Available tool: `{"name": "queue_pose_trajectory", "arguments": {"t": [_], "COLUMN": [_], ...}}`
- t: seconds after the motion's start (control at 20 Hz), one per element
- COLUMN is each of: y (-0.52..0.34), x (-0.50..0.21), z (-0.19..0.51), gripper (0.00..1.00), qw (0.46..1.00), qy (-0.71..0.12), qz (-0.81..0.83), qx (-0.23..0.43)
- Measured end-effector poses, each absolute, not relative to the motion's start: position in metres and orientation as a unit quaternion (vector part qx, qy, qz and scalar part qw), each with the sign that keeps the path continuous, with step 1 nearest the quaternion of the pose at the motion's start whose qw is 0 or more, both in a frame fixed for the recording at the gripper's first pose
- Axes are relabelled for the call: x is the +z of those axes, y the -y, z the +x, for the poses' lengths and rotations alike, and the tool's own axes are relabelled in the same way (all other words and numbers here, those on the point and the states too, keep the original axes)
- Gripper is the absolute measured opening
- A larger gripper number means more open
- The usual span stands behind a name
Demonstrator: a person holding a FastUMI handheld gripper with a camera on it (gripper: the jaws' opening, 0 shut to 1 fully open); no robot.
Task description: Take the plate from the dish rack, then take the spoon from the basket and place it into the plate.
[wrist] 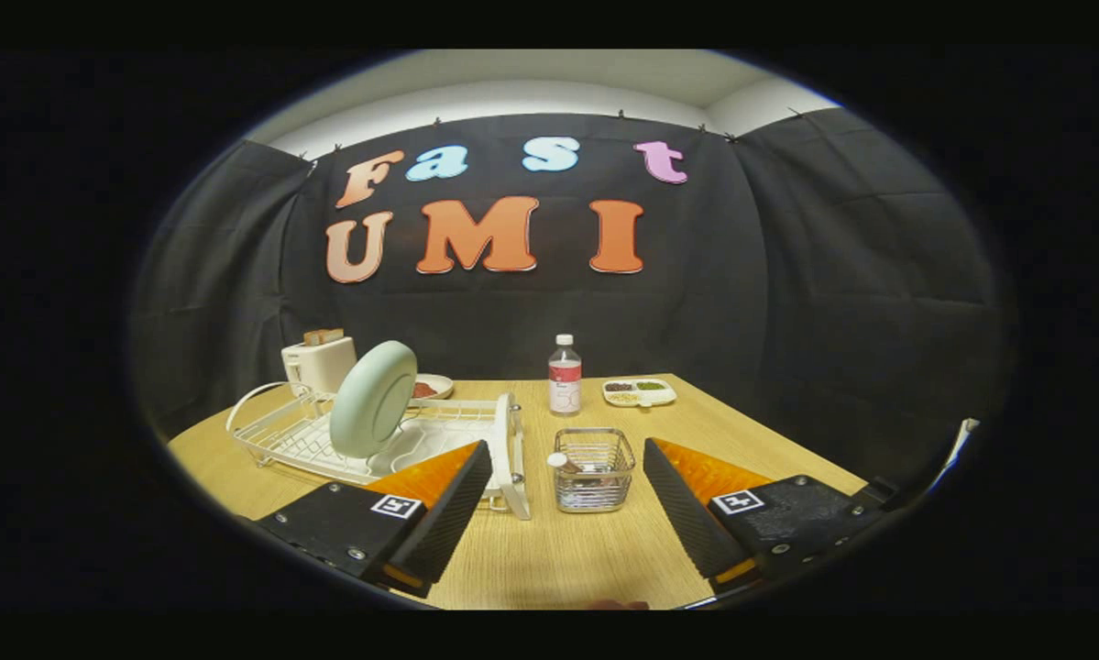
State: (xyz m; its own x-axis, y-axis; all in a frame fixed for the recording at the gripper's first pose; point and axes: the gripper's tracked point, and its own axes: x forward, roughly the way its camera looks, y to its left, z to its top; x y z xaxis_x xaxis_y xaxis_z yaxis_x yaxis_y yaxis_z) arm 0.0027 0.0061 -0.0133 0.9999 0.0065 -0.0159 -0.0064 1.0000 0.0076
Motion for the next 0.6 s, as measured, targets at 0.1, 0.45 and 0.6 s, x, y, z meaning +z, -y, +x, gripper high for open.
{"name": "queue_pose_trajectory", "arguments": {"t": [0.1,0.45,0.6], "y": [-0.004,-0.013,-0.024], "x": [-0.015,-0.002,0.011], "z": [0.003,0.004,0.006], "gripper": [0.99,0.99,0.99], "qw": [1.0,1.0,1.0], "qy": [-0.009,-0.003,0.002], "qz": [0.002,0.009,0.005], "qx": [0.001,0.011,0.02]}}
